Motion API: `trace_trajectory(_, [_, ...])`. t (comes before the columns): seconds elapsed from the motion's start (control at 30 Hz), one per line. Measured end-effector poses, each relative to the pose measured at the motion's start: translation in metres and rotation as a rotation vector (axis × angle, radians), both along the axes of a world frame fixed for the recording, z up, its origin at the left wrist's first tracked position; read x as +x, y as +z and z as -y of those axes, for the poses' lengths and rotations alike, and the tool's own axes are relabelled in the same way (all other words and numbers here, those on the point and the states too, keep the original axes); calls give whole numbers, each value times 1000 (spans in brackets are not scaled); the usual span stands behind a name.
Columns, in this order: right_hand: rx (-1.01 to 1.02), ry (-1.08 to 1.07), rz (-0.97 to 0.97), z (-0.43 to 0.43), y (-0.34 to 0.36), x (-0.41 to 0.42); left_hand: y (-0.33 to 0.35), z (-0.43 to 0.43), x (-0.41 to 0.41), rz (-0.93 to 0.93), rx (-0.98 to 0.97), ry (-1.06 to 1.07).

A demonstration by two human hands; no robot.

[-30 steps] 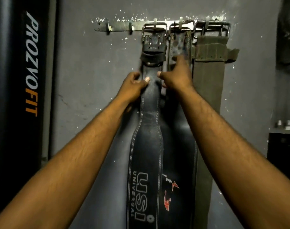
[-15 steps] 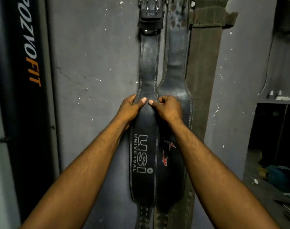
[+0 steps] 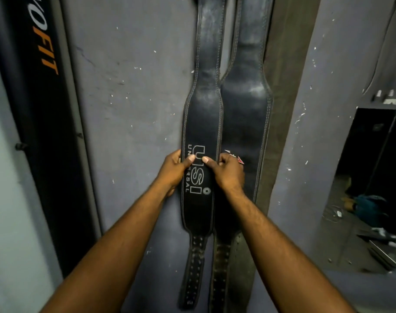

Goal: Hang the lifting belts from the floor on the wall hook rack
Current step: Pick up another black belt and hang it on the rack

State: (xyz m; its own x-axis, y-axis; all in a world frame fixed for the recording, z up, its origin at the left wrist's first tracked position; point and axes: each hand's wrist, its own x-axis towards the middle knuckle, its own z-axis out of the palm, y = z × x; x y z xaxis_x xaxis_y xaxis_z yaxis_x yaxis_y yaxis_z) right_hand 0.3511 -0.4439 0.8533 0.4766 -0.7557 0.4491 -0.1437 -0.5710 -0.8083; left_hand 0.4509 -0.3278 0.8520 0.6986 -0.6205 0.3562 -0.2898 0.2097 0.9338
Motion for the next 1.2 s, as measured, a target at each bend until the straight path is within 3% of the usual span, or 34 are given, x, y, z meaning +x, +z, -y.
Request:
trace_trajectory(0.1, [5, -65, 20, -3, 0, 4, 0, 11, 4, 9, -52, 126])
trace_trajectory(0.3, [130, -37, 73, -10, -37, -6, -53, -1, -3, -159, -41, -79])
trace_trajectory(0.53, [158, -135, 78, -15, -76, -5, -92, 11, -13, -56, -61, 98])
trace_trajectory(0.7, [302, -37, -47, -14, -116, -17, -130, -1, -10, -183, 72, -78])
trace_trajectory(0.83, [310, 8, -126, -8, -148, -24, -172, -4, -7, -90, 220, 37])
trace_trajectory(0.97, [312, 81, -235, 2, -164, -21, -174, 9, -12, -45, 336, 196])
trace_trajectory(1.1, [238, 39, -305, 5, -166, -15, -179, 19, -10, 45, 337, 374])
trace_trajectory(1.2, [278, 82, -265, 6, -166, -11, -181, 16, -7, -2, 298, 359])
